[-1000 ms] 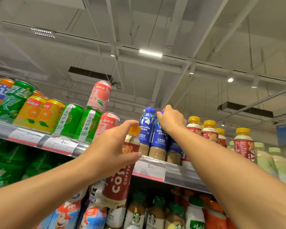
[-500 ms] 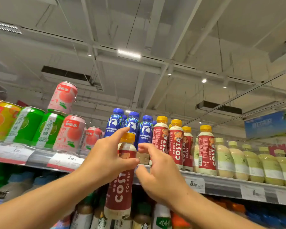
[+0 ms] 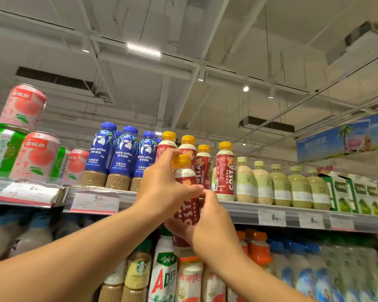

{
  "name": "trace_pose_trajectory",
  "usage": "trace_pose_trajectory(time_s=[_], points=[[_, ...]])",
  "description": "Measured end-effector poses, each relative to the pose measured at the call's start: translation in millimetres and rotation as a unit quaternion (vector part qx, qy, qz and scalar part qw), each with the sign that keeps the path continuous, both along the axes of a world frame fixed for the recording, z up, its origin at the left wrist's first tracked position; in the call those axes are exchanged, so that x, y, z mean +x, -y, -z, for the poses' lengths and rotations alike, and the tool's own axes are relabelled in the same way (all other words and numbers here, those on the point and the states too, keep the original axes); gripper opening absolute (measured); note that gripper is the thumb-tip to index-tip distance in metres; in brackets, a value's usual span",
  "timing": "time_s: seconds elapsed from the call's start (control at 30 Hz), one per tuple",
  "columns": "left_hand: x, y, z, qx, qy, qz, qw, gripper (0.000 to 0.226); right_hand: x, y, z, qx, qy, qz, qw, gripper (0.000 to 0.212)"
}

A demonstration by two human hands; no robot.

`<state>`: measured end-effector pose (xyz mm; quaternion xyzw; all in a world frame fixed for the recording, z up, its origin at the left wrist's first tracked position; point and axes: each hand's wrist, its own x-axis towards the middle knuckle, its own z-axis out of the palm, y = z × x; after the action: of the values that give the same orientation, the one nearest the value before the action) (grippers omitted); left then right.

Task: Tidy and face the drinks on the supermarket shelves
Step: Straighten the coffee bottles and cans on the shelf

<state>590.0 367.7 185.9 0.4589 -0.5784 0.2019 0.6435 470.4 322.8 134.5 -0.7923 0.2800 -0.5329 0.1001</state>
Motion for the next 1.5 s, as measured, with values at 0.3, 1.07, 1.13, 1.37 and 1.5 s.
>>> trace_pose_trajectory(time_s=[0.3,1.07,1.13,1.37,1.5], points=[[50,-8,0,0.128,0.225,-0.13,0.957,0.074,-38,30,-63,-0.097,0.116,0.019,0.988,0.047],[51,6,12,0.277,0.358,-0.518,0.726,0.021,14,91,-83,-0.052,0.049,0.153,0.986,0.08],[52,6,13,0.272,0.358,-0.52,0.726,0.02,12,92,-77,-0.059,0.053,0.151,0.985,0.084],[52,6,15,0.253,0.359,-0.527,0.727,0.021,11,96,-68,-0.064,0.032,0.164,0.984,0.056],[53,4,19,0.24,0.354,-0.523,0.738,0.023,15,98,-62,-0.067,0.043,0.173,0.982,0.057]])
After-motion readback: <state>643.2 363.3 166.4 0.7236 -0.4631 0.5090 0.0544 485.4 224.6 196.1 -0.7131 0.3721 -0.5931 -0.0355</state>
